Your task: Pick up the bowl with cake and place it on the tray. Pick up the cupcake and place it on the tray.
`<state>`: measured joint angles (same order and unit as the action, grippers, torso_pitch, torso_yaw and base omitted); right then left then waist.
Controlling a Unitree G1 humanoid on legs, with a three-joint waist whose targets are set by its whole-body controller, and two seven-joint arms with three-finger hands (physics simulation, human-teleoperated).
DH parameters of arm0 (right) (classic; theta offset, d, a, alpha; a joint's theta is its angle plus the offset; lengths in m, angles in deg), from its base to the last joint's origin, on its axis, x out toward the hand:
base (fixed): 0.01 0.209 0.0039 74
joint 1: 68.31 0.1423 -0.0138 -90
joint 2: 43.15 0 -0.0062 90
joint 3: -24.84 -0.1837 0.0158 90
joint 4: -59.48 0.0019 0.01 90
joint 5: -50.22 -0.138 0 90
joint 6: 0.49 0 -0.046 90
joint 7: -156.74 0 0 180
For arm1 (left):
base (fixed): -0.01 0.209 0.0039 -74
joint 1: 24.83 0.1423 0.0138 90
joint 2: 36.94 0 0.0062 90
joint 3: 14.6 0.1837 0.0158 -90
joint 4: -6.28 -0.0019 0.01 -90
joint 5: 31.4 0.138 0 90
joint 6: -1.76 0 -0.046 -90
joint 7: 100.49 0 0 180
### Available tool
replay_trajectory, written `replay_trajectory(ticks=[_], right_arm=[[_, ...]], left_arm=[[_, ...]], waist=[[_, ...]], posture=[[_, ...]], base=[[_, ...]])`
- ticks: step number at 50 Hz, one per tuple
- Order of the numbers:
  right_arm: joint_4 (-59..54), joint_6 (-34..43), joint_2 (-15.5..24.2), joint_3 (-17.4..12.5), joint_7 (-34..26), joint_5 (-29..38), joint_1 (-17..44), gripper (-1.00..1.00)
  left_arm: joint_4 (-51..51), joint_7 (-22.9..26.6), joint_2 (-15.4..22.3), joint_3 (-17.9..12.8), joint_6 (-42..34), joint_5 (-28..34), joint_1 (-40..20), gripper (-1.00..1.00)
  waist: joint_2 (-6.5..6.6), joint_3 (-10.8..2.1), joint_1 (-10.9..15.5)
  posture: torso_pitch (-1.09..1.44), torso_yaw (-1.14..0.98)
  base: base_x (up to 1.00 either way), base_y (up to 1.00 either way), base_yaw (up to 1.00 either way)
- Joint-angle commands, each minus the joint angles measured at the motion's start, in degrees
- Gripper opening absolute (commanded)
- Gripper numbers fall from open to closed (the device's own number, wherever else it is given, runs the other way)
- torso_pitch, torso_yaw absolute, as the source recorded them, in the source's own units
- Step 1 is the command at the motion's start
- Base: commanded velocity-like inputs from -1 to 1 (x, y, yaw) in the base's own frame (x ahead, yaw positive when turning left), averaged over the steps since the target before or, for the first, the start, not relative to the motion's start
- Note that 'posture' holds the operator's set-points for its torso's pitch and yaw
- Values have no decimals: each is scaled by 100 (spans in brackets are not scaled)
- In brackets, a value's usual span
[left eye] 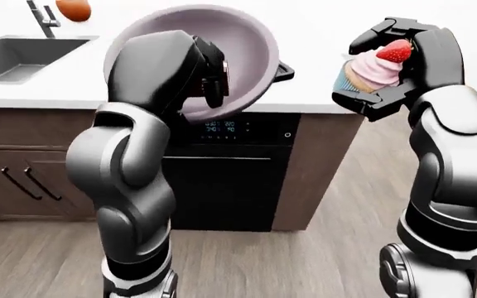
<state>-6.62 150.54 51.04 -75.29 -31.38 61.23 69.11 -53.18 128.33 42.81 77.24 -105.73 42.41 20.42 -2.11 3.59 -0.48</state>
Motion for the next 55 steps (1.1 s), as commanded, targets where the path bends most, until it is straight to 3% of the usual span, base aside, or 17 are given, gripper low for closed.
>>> replay_trajectory(ticks=[1, 5, 8, 14, 18, 21, 23, 24, 26, 31, 35, 38, 45, 48, 49, 51, 55], right_arm=[[171, -205, 32, 37, 2, -37, 222, -100], [201, -171, 48, 36, 2, -40, 223, -100], [255, -119, 66, 28, -9, -46, 226, -100], [282, -80, 78, 22, -14, -57, 213, -100], [269, -110, 73, 15, -5, -68, 200, -100], [319, -57, 85, 23, -14, -75, 225, -100], [322, -55, 85, 33, -15, -74, 229, -100], [326, -52, 83, 39, -13, -70, 227, -100], [337, -41, 82, 42, -15, -67, 230, -100], [366, -2, 91, 44, -32, -56, 254, -100], [384, 35, 109, 30, -50, -51, 270, -100], [390, 33, 116, 19, -55, -53, 261, -100], [421, 50, 115, 23, -55, -56, 255, -100], [450, 59, 104, 37, -51, -48, 235, -100], [449, 55, 102, 39, -49, -45, 232, -100], [435, 32, 90, 39, -42, -44, 229, -100], [429, 30, 92, 45, -49, -40, 255, -100]], left_arm=[[322, -402, 91, -235, 16, 230, -265, -100], [309, -444, 75, -227, 28, 219, -233, -100], [304, -474, 57, -212, 31, 216, -191, -100], [319, -484, 43, -216, 28, 214, -174, -100], [335, -467, 39, -209, 22, 233, -183, -100], [343, -473, 43, -218, 23, 220, -198, -100], [361, -453, 54, -229, 15, 218, -207, -100], [370, -445, 62, -238, 11, 214, -210, -100], [379, -436, 69, -241, 4, 212, -210, -100], [401, -424, 83, -240, -7, 209, -215, -100], [406, -371, 90, -235, -19, 228, -278, -100], [390, -372, 81, -226, -12, 237, -292, -100], [405, -348, 76, -231, -10, 249, -306, -100], [422, -342, 94, -259, -19, 232, -305, -100], [426, -335, 100, -261, -22, 232, -312, -100], [448, -304, 104, -259, -39, 245, -323, -100], [442, -303, 130, -274, -45, 226, -342, -100]], waist=[[-36, -177, 72], [129, -163, 72], [527, -264, 27], [378, -279, 70], [189, -78, 89], [-53, -107, 134], [-392, -222, 143], [-149, -152, 107], [-218, -139, 119], [73, -107, 78], [540, -207, -8], [540, -116, 19], [200, -114, 143], [-183, -211, 180], [-175, -285, 191], [-235, -102, 153], [-58, -193, 94]], posture=[[0, 0], [0, 0], [0, 0], [0, 0], [0, 0], [0, 0], [0, 0], [0, 0], [0, 0], [0, 0], [0, 0], [0, 0], [0, 0], [0, 0], [0, 0], [0, 0], [0, 0]], base=[[12, 7, 0], [4, 7, 0], [4, 7, 0], [7, 4, 0], [29, 0, 0], [29, 1, 0], [29, 0, 0], [29, 0, 0], [29, 0, 0], [29, 0, 0], [29, 0, 0], [29, 1, 0], [29, 0, 0], [29, 0, 0], [29, 1, 0], [28, 0, 0], [17, 0, 0]])
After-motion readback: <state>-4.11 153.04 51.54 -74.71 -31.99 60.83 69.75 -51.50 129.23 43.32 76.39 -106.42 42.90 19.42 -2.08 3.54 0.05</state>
